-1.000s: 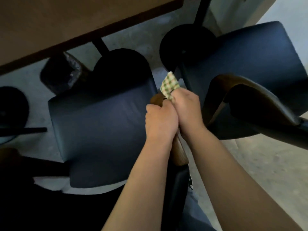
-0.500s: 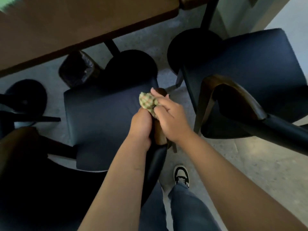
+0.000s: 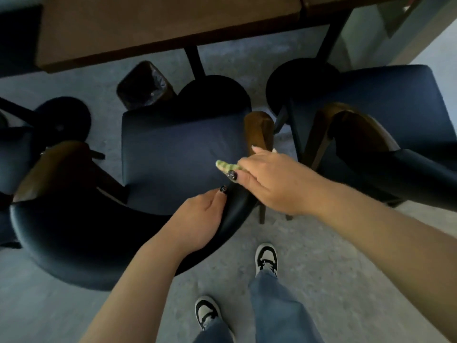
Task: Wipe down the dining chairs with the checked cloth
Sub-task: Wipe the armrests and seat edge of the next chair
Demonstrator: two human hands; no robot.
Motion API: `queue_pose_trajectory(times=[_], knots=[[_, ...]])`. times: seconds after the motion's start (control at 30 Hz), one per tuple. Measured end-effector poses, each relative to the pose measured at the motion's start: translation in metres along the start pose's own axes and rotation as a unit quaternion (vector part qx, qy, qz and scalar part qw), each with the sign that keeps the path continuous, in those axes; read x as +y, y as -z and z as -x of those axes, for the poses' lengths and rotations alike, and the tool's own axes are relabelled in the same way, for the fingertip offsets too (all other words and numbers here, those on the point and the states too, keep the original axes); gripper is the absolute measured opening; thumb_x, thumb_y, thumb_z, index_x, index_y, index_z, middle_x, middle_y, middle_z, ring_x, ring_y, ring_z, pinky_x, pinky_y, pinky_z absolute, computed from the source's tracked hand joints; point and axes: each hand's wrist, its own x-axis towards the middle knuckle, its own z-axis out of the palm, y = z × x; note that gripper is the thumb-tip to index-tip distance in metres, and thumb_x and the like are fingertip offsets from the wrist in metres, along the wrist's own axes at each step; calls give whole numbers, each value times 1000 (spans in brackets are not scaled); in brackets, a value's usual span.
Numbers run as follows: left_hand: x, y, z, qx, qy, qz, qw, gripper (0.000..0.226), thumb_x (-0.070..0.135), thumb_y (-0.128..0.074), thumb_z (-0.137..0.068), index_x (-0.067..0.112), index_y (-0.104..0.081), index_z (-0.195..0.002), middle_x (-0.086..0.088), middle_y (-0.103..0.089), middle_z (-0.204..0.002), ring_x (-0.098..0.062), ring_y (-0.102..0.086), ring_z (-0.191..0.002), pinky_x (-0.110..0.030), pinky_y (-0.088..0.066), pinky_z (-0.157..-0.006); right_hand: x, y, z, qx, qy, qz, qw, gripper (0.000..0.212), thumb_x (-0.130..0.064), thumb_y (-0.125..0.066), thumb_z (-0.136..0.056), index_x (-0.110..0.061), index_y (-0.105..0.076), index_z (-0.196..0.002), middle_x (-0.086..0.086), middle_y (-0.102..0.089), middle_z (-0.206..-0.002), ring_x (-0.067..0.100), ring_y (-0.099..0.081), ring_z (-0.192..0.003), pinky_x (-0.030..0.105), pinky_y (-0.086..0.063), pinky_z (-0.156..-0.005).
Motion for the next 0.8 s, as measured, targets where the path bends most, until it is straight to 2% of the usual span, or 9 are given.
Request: queue_pose_trajectory(times=[0.07, 0.13, 0.2, 0.3, 0.33, 0.4, 0.53, 0.67, 0.8], knots=[[-11, 8, 11, -2, -18, -13, 1000, 39, 38, -27, -104, 23, -60, -118, 4, -62, -117, -19, -56, -114, -24, -35, -88, 7, 6, 1, -34, -2, 31, 999, 50, -53, -26, -95, -18, -60, -103, -2, -64, -105, 18, -51, -120, 31, -16, -117], [-36, 25, 24, -20, -23, -56, 998, 40, 44, -33, -102, 29, -62, -124, 5, -63, -125, -17, -56, -117, -23, -37, -92, 16, 6, -2, -9, 5, 34, 999, 50, -50, -36, -93, -13, -61, -114, 2, -62, -122, 17, -48, -126, 28, -11, -119], [-73, 48, 37, -40, 6, -99, 994, 40, 45, -38, -100, 27, -65, -123, 2, -64, -127, -17, -57, -117, -22, -38, -93, 13, 0, -1, 46, -1, 32, 998, 26, -32, -45, -98, -13, -63, -93, 10, -66, -111, 26, -52, -121, 26, -16, -114], [-113, 71, 57, -18, 31, -103, 994, 40, 47, -41, -98, 25, -71, -114, 2, -68, -110, -18, -60, -103, -26, -40, -86, -10, -20, -4, 114, -72, 79, 988, 36, -30, -39, -99, -24, -43, -64, 15, -60, -80, 41, -59, -99, 43, -44, -88], [-118, 71, 61, -7, 14, -115, 993, 39, 45, -41, -99, 26, -72, -110, 3, -68, -106, -18, -61, -98, -28, -43, -85, -21, -25, -3, 142, -101, 96, 980, 36, -31, -38, -99, -21, -43, -65, 13, -57, -75, 41, -60, -87, 45, -46, -76], [-120, 67, 66, 44, -35, -112, 992, 38, 41, -41, -100, 24, -75, -97, 2, -71, -94, -16, -62, -86, -35, -49, -82, -46, -37, 0, 185, -119, 167, 961, 34, -32, -38, -99, -15, -53, -74, 14, -60, -76, 39, -58, -77, 43, -46, -71], [-127, 62, 69, 154, -56, -88, 983, 43, 43, -42, -97, 23, -73, -74, 6, -68, -70, -16, -63, -66, -41, -55, -68, -107, -76, 12, 154, 9, 240, 958, 31, -26, -40, -101, -4, -61, -92, 18, -65, -82, 37, -61, -77, 42, -45, -68], [-127, 62, 77, 190, -65, -90, 975, 45, 38, -43, -95, 16, -70, -67, 3, -65, -61, -21, -62, -59, -43, -56, -61, -102, -69, 19, 116, 17, 226, 967, 30, -27, -37, -102, -8, -60, -101, 9, -61, -80, 32, -58, -82, 45, -45, -84], [-128, 61, 78, 225, -71, -61, 970, 44, 37, -44, -92, 10, -69, -66, -6, -65, -60, -25, -61, -56, -45, -55, -56, -75, -67, 18, 150, -43, 161, 975, 35, -35, -43, -96, -7, -61, -88, 10, -65, -92, 25, -58, -95, 21, -16, -108]])
